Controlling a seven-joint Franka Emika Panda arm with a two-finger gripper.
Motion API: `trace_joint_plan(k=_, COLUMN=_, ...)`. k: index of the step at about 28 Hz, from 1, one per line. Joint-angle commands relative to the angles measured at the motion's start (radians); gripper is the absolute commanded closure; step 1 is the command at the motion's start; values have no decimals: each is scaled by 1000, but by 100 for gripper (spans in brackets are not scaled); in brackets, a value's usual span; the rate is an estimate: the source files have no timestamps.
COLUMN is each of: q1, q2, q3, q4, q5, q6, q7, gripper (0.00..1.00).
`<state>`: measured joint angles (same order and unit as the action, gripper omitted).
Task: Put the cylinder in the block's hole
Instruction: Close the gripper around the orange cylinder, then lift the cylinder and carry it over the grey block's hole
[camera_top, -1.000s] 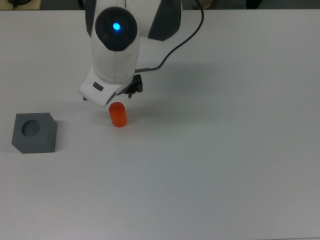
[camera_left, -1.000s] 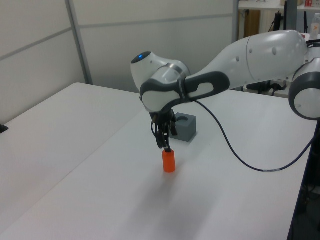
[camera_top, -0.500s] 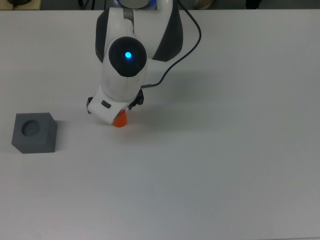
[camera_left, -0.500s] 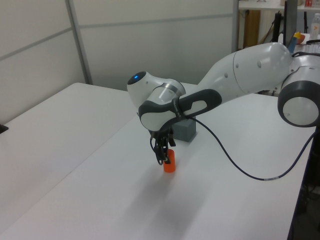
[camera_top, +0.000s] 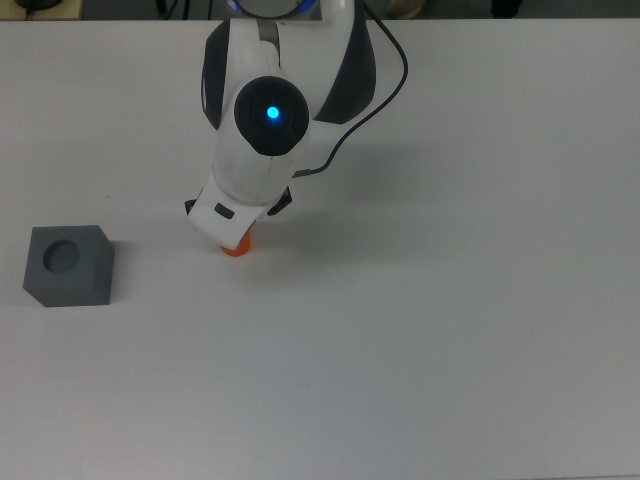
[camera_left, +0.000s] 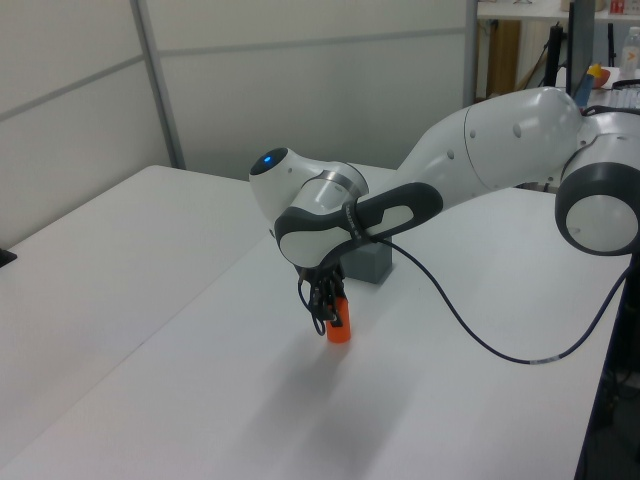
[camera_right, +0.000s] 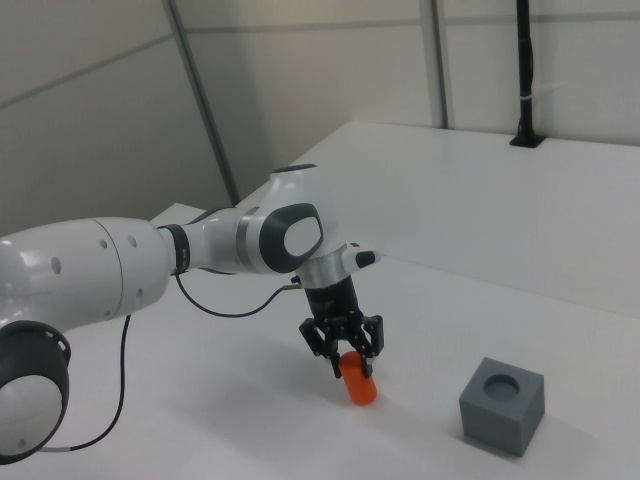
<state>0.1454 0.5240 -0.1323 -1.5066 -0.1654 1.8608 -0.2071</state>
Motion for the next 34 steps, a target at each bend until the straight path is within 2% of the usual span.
trace_joint_plan(k=1, q1=-3, q2=-25, q3=0, q4=-11, q5=1, q6=20, q7=21, gripper=100)
trace_joint_plan(k=4, q1=-12, q2=-51, q3=-13, q4=14, q5=32, q6=12, q7=23, gripper=100)
trace_joint_plan(k=5, q1=-27, q2=-73, q3=-24, q4=23, q5=71, q6=9, q7=26, gripper=100)
trace_joint_plan(k=8, q1=-46, q2=-93, q3=-58, q4=49, q5=119, q6=6, q7=43, gripper=100)
trace_joint_plan(k=10, q1=-66, q2=-99, q3=-95, q4=75, q5=138, q6=9, q7=51, gripper=100)
trace_joint_plan(k=17, q1=-144, q2=-98, q3=-174, q4=111, q5=188, q6=24, q7=41, gripper=99)
trace_joint_plan(k=25, q1=-230, q2=-62, q3=-179, q4=108, q5=210, q6=181, q7=46, gripper=97)
trace_joint_plan(k=34, q1=-244, q2=-48, q3=-175, q4=105, q5=211, q6=202, q7=40, gripper=95)
